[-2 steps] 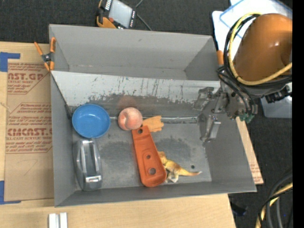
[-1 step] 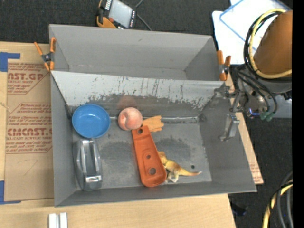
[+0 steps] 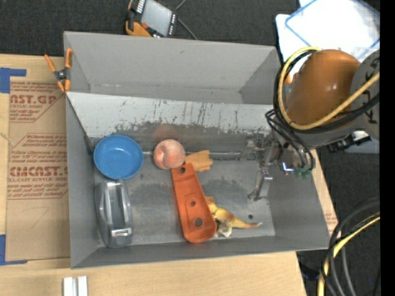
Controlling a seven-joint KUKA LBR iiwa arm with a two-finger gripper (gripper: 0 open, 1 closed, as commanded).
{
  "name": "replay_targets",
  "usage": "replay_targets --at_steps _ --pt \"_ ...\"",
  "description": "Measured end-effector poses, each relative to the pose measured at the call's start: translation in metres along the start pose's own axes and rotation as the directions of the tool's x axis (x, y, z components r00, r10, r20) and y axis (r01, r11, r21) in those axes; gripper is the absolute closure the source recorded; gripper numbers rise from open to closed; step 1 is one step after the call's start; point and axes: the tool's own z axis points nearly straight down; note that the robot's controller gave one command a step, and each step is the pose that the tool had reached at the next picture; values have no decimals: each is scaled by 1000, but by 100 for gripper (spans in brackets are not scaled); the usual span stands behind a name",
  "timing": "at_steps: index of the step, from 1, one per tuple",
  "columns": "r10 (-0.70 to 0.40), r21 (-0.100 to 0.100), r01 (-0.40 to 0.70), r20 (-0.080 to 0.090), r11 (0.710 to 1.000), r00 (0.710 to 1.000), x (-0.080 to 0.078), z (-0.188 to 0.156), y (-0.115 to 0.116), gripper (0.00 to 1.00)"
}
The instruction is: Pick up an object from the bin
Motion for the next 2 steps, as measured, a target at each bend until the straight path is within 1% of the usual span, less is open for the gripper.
replay_targets --at_steps 1,2 --pt "-17 8 17 10 1000 1000 54 4 -40 0" --pt "-1 -1 1 14 1000 1000 18 -20 3 0"
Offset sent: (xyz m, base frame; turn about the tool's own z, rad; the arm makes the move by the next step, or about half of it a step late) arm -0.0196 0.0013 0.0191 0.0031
